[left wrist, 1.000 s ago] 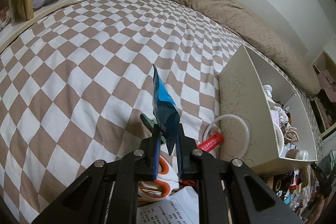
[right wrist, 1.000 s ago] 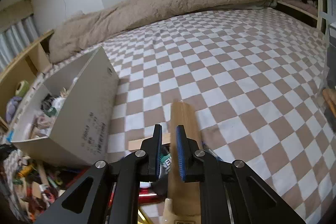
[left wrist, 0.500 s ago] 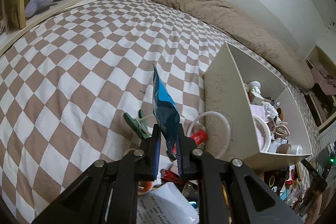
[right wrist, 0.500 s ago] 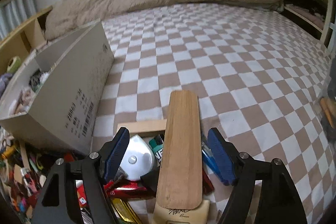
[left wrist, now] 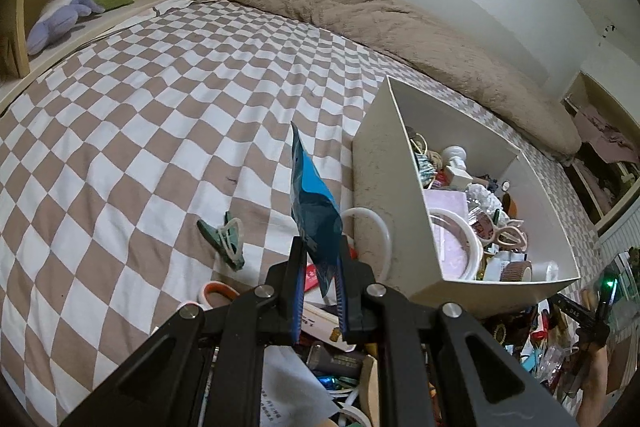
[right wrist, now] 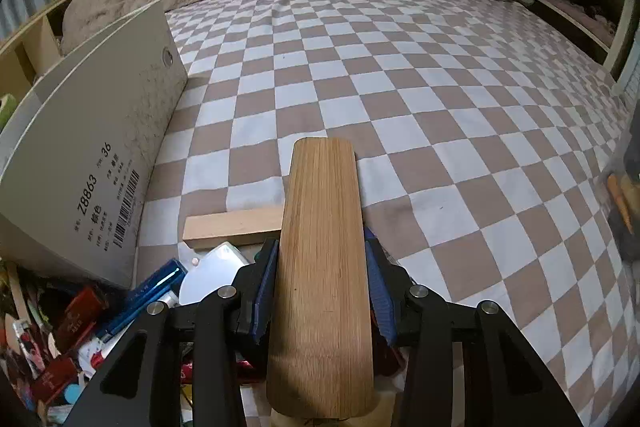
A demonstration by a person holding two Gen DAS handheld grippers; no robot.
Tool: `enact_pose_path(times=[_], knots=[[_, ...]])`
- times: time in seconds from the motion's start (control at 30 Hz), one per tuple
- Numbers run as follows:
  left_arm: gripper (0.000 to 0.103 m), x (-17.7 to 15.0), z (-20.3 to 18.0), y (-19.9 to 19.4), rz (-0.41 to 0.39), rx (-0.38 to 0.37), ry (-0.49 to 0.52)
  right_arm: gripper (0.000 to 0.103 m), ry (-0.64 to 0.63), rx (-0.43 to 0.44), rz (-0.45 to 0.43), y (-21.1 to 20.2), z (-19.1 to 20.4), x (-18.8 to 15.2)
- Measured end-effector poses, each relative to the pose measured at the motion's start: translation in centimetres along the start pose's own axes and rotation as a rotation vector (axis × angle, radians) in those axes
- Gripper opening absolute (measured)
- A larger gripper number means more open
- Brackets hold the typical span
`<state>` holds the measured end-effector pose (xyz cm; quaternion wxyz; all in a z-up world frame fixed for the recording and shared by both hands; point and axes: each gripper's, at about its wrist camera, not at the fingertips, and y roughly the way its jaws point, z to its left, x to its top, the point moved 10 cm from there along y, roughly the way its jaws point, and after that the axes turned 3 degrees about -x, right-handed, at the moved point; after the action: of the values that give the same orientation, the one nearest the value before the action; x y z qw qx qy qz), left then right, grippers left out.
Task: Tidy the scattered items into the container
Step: 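Lift and carry the blue packet and wooden paddle toward the white box, then lower the blue packet into the box and open left tool while right holds paddle above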
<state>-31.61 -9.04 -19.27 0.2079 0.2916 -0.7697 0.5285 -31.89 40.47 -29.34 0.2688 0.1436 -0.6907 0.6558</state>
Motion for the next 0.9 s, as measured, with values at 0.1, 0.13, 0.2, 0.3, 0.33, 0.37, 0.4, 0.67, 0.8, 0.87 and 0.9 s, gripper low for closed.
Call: enact_pose_path(times=[0.1,0.13,0.2,0.3,0.33,0.37,0.4,0.67,0.8,0.87,0.9], knots=[[0.014,0.2,-0.4,-0.3,-0.012,-0.008,0.001,0.043,0.039,0.028,-0.028,-0.9,-0.1,0.5],[0.014,0.3,-0.5,-0.5,-0.016,-0.012,0.001,0.043,0.055,0.040,-0.041,-1.3,-0.2,0.7],[0.014,0.4,-0.6,-0.6,-0.022,-0.017,0.001,0.043,0.083,0.068,-0.067,-2.1,-0.2,1.0],[0.014,0.6,-0.9,-0.9,-0.029,-0.025,0.004,0.043,0.111,0.116,-0.107,-3.7,0.2,1.4],[0.014,0.6,-1.0,-1.0,-0.032,-0.028,0.005,0.043,0.116,0.130,-0.120,-4.2,0.4,1.6],[0.014,0.7,-1.2,-1.1,-0.036,-0.032,0.008,0.043,0.120,0.145,-0.136,-4.8,0.7,1.8],[0.014,0.8,-1.5,-1.2,-0.039,-0.036,0.010,0.043,0.122,0.157,-0.152,-5.4,0.8,2.0],[0.014,1.3,-3.8,-2.0,-0.063,-0.078,0.045,0.043,0.138,0.304,-0.237,-9.2,3.3,3.1],[0.014,1.8,-5.6,-2.2,-0.074,-0.105,0.079,0.043,0.134,0.376,-0.257,-10.4,5.3,3.8],[0.014,1.9,-6.7,-2.0,-0.075,-0.118,0.101,0.043,0.125,0.405,-0.262,-10.8,6.4,4.1],[0.014,2.0,-7.2,-1.9,-0.073,-0.123,0.110,0.043,0.122,0.418,-0.262,-10.9,6.9,4.1]])
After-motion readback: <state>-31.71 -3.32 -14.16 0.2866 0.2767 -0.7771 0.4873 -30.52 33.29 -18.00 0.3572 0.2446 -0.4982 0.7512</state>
